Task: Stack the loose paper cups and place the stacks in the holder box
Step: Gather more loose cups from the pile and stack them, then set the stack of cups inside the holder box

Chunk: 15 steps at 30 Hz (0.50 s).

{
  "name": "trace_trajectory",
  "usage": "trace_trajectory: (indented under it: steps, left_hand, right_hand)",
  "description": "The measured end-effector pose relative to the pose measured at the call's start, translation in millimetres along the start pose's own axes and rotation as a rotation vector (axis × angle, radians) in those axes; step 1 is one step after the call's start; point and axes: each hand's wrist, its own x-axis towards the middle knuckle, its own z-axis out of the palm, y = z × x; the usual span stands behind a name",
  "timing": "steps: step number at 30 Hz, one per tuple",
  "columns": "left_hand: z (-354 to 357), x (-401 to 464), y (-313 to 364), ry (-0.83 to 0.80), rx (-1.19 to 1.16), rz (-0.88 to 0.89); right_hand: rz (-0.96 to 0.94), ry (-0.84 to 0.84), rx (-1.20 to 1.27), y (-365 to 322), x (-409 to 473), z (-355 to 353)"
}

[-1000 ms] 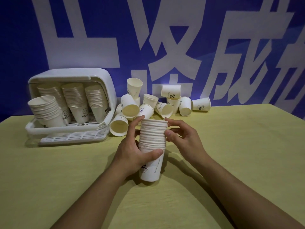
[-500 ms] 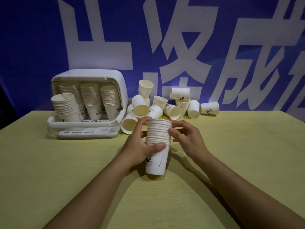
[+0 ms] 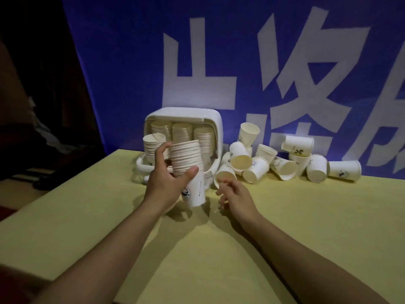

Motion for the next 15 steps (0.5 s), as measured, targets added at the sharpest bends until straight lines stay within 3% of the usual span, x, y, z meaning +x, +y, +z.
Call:
trace_trajectory:
  steps: [15]
  left_hand:
    - [15.4, 88.7, 0.2, 0.175, 0.135, 0.112]
  right_hand:
    - [0.024, 0.009, 0.135, 26.0, 7.7, 1.1]
